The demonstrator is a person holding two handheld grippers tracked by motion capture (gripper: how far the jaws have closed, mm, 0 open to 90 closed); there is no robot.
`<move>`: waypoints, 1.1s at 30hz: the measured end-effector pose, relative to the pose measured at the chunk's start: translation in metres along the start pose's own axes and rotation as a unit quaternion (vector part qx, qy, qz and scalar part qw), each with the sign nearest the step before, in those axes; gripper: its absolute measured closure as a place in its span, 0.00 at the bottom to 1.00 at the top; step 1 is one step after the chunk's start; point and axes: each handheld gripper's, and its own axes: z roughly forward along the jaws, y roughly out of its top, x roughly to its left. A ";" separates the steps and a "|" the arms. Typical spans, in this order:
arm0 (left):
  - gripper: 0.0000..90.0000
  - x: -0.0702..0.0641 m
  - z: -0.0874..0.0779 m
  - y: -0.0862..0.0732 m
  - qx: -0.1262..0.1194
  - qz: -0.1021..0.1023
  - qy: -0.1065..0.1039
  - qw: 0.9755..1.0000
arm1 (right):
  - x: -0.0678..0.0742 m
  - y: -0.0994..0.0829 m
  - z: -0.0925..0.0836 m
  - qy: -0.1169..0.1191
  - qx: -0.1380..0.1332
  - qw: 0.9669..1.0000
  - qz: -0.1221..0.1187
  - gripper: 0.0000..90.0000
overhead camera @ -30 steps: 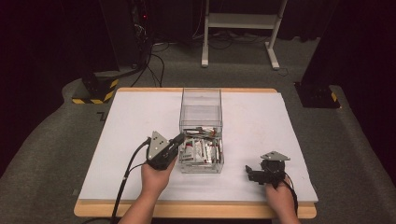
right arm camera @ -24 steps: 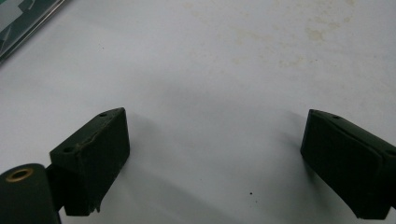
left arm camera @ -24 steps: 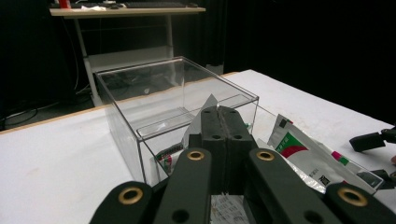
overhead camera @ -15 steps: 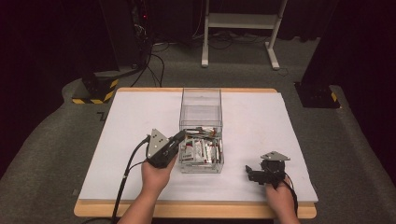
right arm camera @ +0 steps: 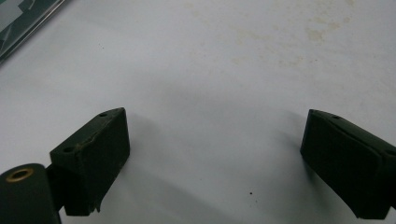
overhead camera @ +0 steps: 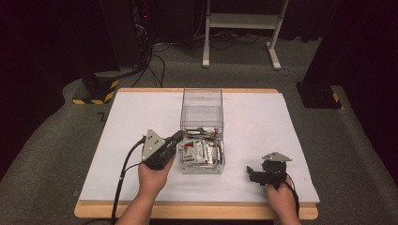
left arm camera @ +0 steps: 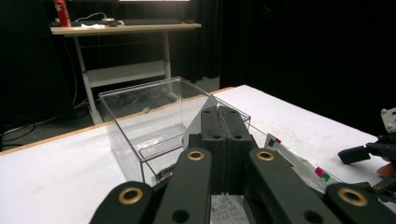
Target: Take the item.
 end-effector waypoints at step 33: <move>1.00 0.036 -0.034 -0.009 0.003 -0.013 0.042 0.999 | 0.000 0.000 0.000 0.000 0.000 1.000 0.000 0.09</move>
